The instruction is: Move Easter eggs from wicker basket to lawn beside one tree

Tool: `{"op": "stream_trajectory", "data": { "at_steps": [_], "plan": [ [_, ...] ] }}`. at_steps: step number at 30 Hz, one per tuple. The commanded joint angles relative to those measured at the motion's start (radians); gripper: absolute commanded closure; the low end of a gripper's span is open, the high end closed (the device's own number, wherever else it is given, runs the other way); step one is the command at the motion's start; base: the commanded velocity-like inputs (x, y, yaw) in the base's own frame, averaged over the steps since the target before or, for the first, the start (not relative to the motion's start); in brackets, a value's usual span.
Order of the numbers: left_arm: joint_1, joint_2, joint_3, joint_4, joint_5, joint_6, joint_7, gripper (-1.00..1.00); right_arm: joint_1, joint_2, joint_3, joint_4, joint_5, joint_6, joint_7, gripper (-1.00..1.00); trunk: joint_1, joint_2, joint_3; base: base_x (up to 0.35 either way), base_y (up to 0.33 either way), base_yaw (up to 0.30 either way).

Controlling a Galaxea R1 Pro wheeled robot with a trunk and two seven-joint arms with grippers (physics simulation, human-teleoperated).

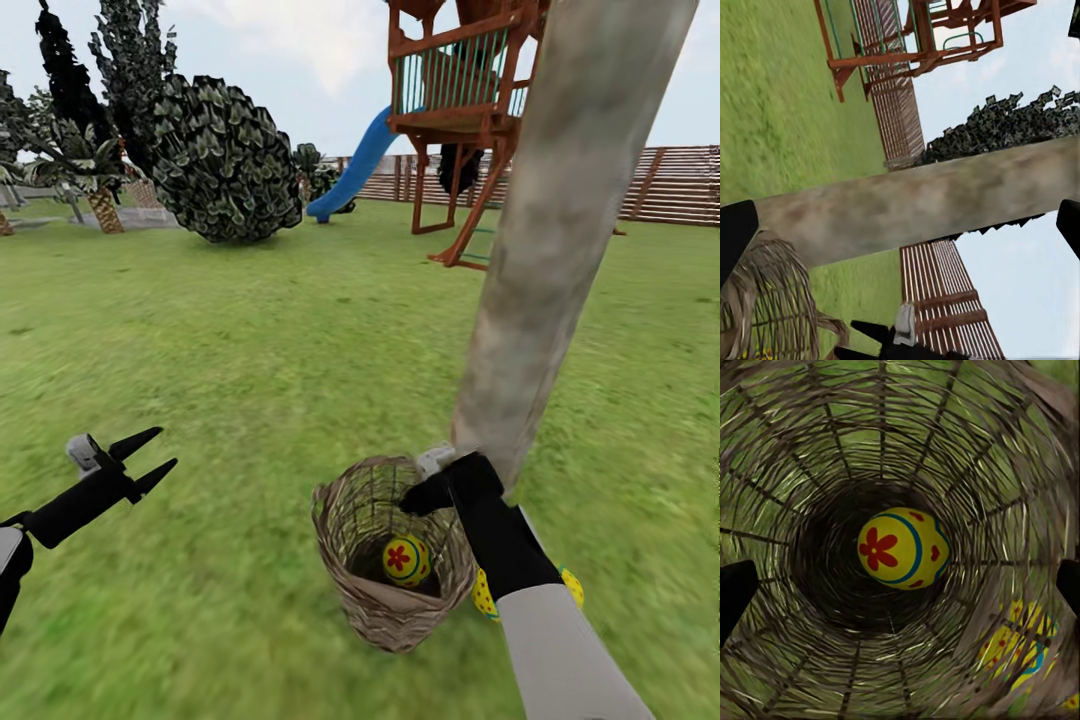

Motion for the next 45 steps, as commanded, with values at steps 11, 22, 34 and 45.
{"op": "stream_trajectory", "data": {
  "at_steps": [11,22,34,45],
  "plan": [
    [-0.001,-0.006,0.001,-0.003,-0.006,0.005,-0.004,-1.0,-0.008,-0.002,-0.001,0.149,0.0,-0.001,-0.085,-1.0,0.0,0.0,0.0,0.008,0.01,-0.013],
    [-0.001,-0.009,-0.001,-0.011,-0.008,0.005,-0.003,-1.0,-0.105,0.002,-0.005,0.365,-0.003,-0.12,-0.107,-1.0,0.004,-0.003,-0.039,0.0,0.0,0.0],
    [-0.001,-0.011,-0.003,-0.011,-0.008,0.005,-0.003,-1.0,-0.19,0.016,-0.006,0.484,-0.01,-0.191,-0.215,-1.0,0.01,-0.005,-0.085,0.0,0.0,0.0],
    [-0.001,-0.011,-0.007,-0.011,-0.01,0.005,-0.001,-1.0,-0.244,0.017,-0.006,0.638,-0.197,-0.308,-0.388,-1.0,0.015,-0.008,-0.128,0.0,0.0,0.0]
  ]
}}
